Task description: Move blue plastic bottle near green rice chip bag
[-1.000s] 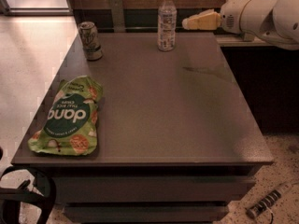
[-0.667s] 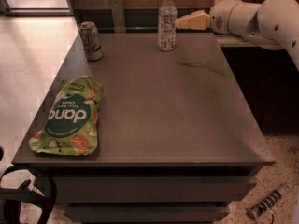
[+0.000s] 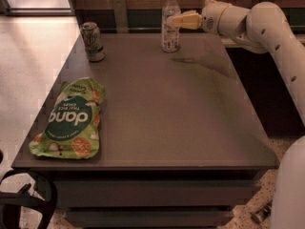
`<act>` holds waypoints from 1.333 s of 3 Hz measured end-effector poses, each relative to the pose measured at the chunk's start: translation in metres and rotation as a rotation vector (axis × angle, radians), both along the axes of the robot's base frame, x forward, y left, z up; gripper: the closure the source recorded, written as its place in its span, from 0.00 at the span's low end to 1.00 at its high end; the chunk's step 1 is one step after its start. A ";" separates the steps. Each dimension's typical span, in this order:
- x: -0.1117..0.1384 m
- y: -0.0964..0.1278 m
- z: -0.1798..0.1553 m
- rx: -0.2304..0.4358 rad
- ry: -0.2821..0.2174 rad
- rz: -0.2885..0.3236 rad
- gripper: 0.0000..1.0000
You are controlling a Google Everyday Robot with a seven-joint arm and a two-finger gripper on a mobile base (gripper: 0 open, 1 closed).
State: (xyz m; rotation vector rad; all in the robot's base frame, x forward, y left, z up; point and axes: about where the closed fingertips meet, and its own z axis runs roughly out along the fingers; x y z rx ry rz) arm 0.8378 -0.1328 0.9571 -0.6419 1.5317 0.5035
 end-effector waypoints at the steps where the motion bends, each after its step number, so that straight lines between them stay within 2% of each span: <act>1: 0.007 0.018 -0.005 0.016 0.003 0.028 0.00; 3: 0.021 0.045 -0.023 0.044 0.039 0.066 0.02; 4: 0.024 0.054 -0.037 0.062 0.068 0.070 0.33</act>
Offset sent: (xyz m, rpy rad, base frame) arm 0.0216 0.0359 -0.0124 0.0361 0.0192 0.0543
